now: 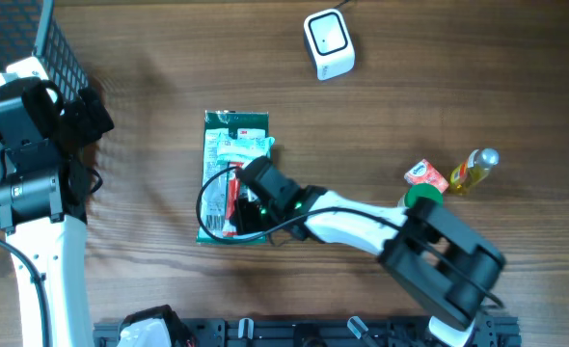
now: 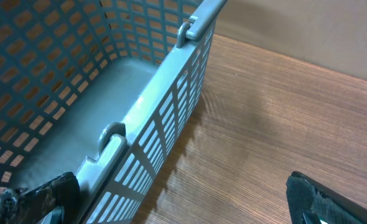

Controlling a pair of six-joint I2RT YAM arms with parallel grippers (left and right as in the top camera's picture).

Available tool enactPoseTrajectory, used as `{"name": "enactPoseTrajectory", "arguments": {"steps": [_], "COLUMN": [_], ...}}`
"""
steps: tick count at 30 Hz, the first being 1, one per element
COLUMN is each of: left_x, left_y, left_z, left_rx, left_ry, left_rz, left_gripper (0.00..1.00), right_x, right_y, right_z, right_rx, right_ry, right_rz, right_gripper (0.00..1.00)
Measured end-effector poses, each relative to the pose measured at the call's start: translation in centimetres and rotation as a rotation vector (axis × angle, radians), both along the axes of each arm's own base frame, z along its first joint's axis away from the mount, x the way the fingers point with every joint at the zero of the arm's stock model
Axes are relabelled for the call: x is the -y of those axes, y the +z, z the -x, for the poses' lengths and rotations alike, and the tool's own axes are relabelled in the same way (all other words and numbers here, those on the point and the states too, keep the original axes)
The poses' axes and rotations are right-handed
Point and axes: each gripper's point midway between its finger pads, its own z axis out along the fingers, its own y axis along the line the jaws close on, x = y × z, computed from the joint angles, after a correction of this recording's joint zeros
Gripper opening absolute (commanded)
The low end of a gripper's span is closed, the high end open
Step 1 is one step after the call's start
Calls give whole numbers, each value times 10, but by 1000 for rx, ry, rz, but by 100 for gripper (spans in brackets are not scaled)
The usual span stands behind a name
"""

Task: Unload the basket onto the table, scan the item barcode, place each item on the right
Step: 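Grasp the red tube with the right gripper and pull it free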

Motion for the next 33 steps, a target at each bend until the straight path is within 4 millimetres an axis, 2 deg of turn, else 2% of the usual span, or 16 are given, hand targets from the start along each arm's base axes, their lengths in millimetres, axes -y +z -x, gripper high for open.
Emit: {"name": "enactPoseTrajectory", "arguments": {"steps": [4,6,9,11,17,20,25,29,31,33], "left_x": [0,0,0,0,0,0,0,0,0,0], "left_y": [0,0,0,0,0,0,0,0,0,0], "left_z": [0,0,0,0,0,0,0,0,0,0], "left_rx": [0,0,0,0,0,0,0,0,0,0], "left_ry": [0,0,0,0,0,0,0,0,0,0], "left_rz": [0,0,0,0,0,0,0,0,0,0], "left_gripper": [100,100,100,100,100,100,100,100,100,100], "right_x": [7,20,50,62,59,60,54,60,64,66], "right_y": [45,67,68,68,72,63,24,-6,-10,-11], "right_z": [6,11,6,-1,6,3,-12,-17,-23,-26], "right_rx": [170,236,214,232,322,316,240,172,172,176], "right_ry": [214,303,312,349,488,483,396,324,283,269], "right_rz": [-59,-67,-21,-31,-73,-50,-6,71,105,119], "right_gripper": [4,4,4,4,4,4,4,4,5,13]}}
